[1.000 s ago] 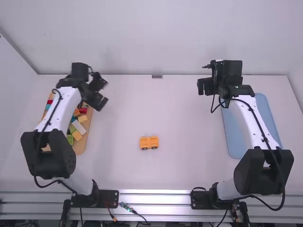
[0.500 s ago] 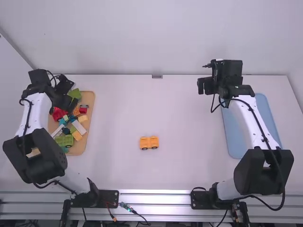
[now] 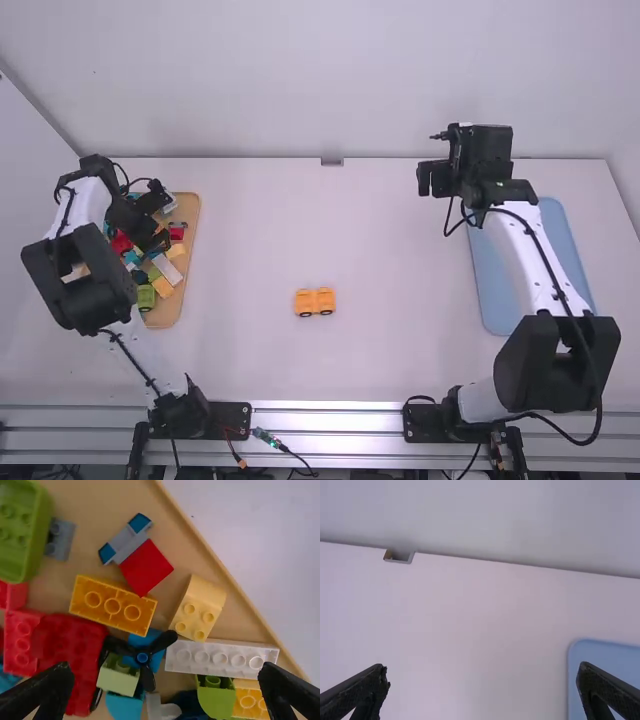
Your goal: Assemble lego blocks to make yellow taxi
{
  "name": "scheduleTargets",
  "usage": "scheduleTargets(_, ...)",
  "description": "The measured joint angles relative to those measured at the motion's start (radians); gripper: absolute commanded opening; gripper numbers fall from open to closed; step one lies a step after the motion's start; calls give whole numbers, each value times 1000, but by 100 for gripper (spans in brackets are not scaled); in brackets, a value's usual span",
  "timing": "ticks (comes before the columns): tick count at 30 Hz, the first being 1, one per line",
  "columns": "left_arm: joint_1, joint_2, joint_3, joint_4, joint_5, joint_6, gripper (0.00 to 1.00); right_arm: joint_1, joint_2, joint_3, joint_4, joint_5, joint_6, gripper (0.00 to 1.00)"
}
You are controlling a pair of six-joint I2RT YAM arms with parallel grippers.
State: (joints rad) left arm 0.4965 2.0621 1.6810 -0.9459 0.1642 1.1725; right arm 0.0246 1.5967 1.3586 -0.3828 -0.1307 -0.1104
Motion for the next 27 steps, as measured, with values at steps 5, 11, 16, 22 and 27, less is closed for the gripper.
scheduleTargets(5,0,86,103,-120,9,86,98,28,0,0,0,2,3,100)
scheduleTargets(11,-6,119,114,-133,0,167,87,60,0,0,6,35,7,99)
scheduleTargets(16,-22,119,80,-137,-19,183,84,71,0,0,6,43,5,99)
scheduleTargets(22,-24,119,24,-106,-25,190,81,71,0,0,14,45,4,99)
scheduleTargets(27,-24,119,-31,-16,-30,195,81,70,0,0,13,45,5,99)
